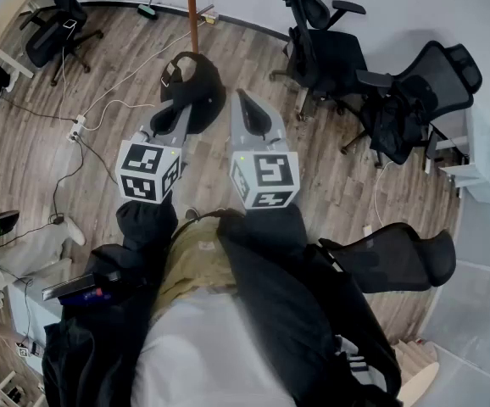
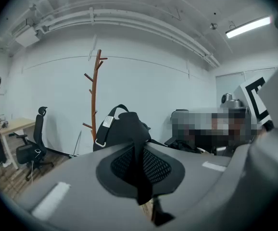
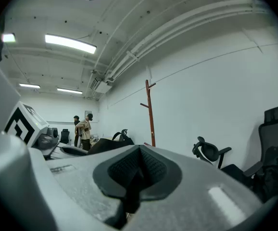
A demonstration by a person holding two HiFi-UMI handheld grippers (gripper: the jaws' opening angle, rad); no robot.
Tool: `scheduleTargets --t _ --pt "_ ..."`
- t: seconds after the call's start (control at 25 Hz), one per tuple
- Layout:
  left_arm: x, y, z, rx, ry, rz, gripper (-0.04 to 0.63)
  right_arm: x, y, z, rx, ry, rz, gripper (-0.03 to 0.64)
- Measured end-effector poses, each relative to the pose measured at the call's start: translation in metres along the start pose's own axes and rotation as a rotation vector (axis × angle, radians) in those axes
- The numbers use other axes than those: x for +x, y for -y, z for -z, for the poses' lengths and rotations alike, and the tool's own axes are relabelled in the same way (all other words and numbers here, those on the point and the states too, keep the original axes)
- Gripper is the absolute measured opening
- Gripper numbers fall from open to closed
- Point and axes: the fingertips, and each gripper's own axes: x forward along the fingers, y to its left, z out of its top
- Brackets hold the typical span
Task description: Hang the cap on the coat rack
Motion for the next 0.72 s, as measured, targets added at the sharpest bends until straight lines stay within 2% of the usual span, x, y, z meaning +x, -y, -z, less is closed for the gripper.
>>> scheduleTargets --t 0.52,0.72 --pt "0.002 0.005 0.011 0.001 -0.029 -0.013 0.002 -0.002 0.001 0.016 0.039 -0.051 -0.029 -0.002" --pt "-0.001 0.013 0.028 -0.009 -0.050 -0.035 0.002 -0.016 0.001 0.039 0.061 -0.090 -0.055 -0.001"
